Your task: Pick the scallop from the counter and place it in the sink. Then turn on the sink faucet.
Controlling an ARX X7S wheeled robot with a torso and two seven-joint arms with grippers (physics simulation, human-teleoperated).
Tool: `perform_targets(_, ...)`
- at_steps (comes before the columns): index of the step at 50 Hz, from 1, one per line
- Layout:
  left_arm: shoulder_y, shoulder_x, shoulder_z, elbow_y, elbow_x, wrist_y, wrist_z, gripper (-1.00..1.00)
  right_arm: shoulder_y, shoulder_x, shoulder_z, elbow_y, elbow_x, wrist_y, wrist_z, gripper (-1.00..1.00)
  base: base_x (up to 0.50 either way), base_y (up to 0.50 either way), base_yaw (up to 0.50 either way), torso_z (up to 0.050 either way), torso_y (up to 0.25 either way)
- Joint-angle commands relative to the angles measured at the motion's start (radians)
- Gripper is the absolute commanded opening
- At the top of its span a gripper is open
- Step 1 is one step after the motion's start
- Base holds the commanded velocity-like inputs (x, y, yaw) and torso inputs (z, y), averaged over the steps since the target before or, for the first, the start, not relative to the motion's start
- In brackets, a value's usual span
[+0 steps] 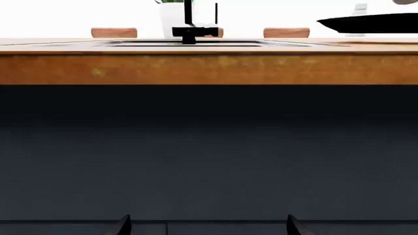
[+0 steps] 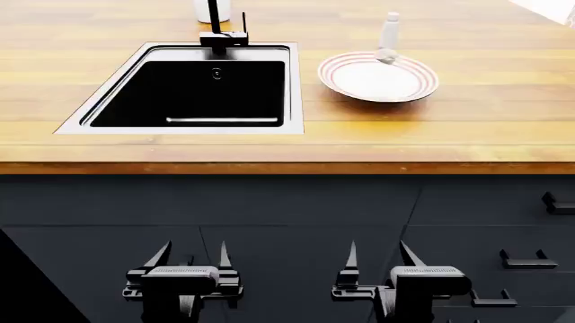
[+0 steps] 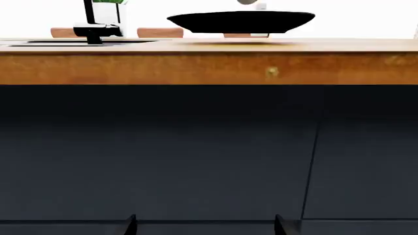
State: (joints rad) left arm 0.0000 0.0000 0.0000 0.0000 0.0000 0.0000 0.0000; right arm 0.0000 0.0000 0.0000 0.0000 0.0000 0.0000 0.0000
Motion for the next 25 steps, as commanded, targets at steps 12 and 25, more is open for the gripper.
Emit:
perform_targets(12, 0.008, -0.052, 0.066, -0.001, -0.022, -0.009, -0.043, 1.00, 0.006, 0.045, -0.060, 0.007, 0.035, 0.006, 0.070, 1.00, 0.00, 0.00, 0.00, 0.046, 0.000)
perform_targets(25, 0.003, -0.007, 0.015, -0.002, -0.043, -0.013, -0.002, 1.00, -0.009, 0.010, -0.012, -0.002, -0.016, -0.024, 0.032, 1.00, 0.00, 0.00, 0.00, 0.041, 0.000)
